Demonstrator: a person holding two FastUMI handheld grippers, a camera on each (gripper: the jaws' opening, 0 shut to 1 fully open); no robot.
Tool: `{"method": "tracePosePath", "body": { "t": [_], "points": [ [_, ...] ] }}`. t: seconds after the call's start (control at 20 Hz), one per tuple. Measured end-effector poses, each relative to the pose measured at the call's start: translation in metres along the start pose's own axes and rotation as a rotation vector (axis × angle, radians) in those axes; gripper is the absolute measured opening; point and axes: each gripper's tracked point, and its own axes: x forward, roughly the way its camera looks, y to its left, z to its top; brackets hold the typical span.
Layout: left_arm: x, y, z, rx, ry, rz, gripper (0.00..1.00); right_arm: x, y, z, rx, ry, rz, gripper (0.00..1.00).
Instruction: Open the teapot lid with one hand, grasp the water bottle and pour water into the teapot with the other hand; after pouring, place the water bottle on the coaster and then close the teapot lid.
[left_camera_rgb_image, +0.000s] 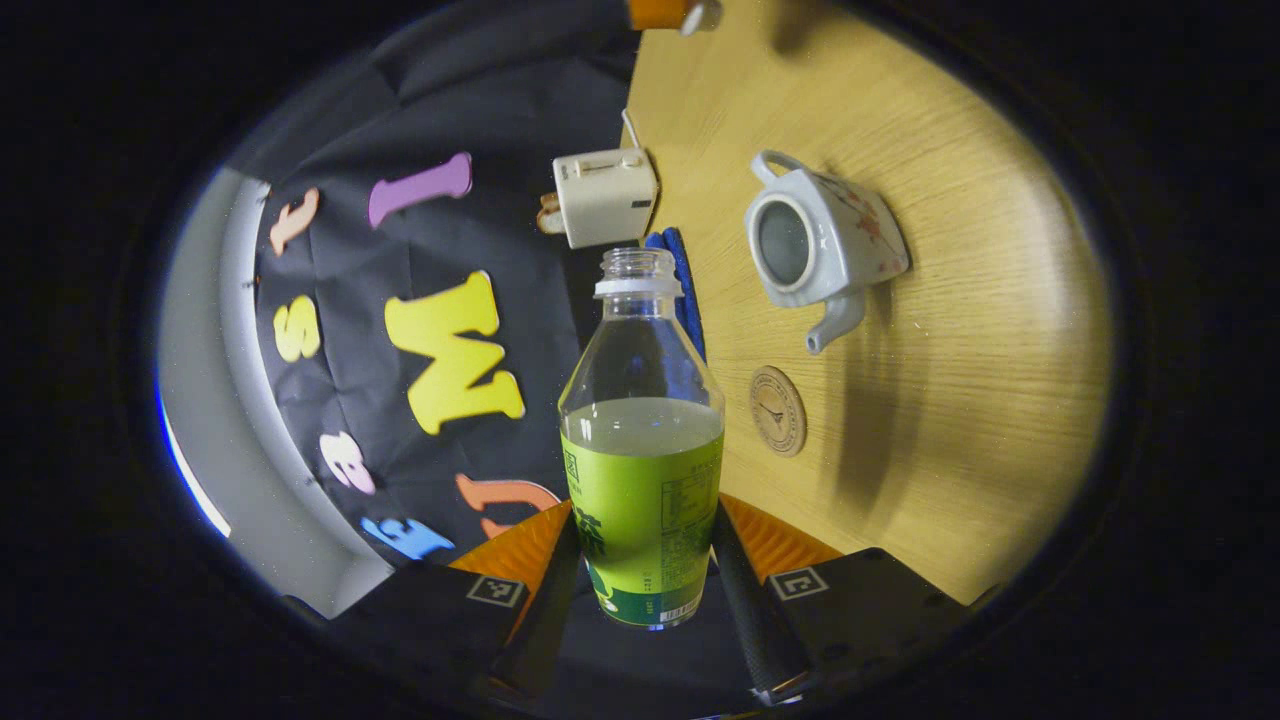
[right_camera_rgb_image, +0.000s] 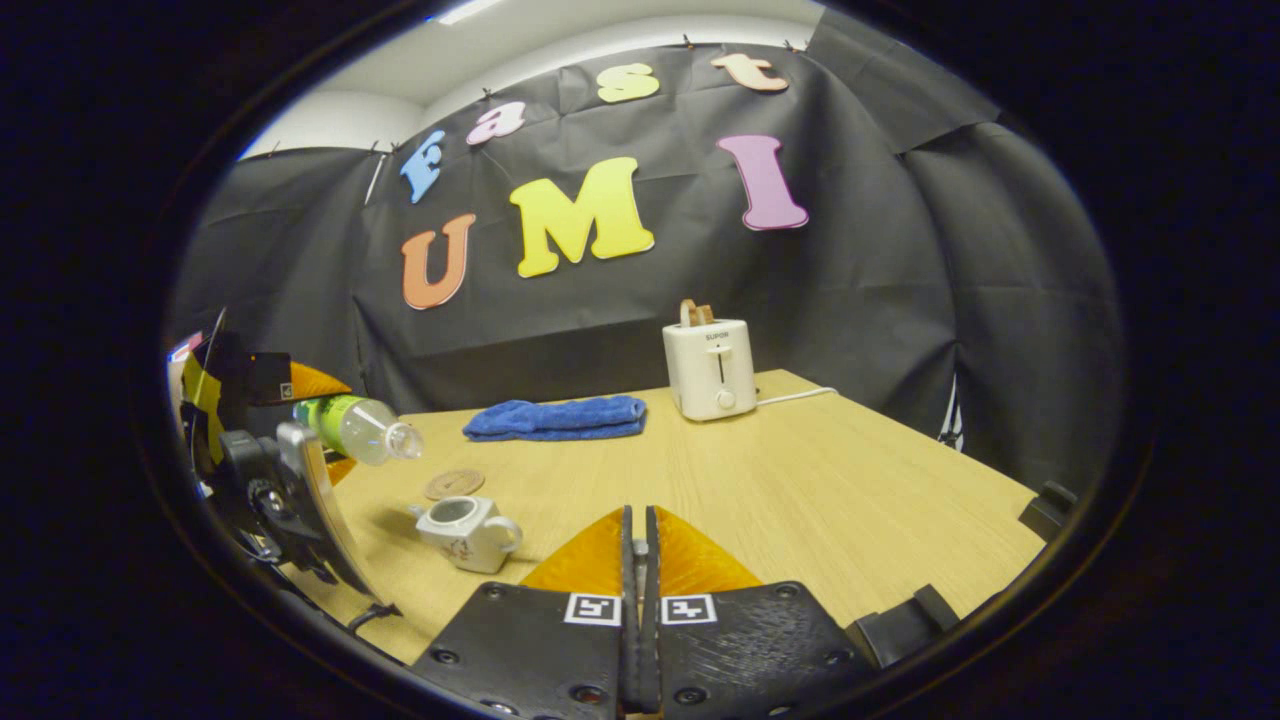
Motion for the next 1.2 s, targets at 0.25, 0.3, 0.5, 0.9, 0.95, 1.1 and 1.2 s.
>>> {"method": "tracePosePath", "body": {
  "t": [0.25,0.3,0.5,0.9,0.95,1.1,1.2],
  "points": [
    [0.029,0.006,-0.014,-0.654,-0.058,-0.029,0.74,0.005,0.014,0.005,-0.032,0.0,-0.002,0.0],
    [0.032,0.011,-0.016,-0.793,-0.072,-0.025,0.74,0.006,0.019,0.005,-0.029,0.007,0.008,0.0],
    [0.051,0.036,-0.02,-1.251,-0.126,0.016,0.74,0.008,0.028,0.012,-0.035,0.016,0.015,0.0],
    [0.094,0.034,0.008,-1.674,-0.21,-0.068,0.76,0.012,0.037,0.003,-0.083,0.029,0.035,0.0],
    [0.095,0.03,0.013,-1.682,-0.221,-0.078,0.76,0.013,0.036,0.0,-0.084,0.032,0.037,0.0],
    [0.109,0.012,0.018,-1.674,-0.189,-0.123,0.76,0.015,0.034,-0.006,-0.081,0.041,0.038,0.0],
    [0.115,-0.002,0.024,-1.666,-0.171,-0.147,0.76,0.015,0.034,-0.01,-0.072,0.043,0.045,0.0]
  ]
}}
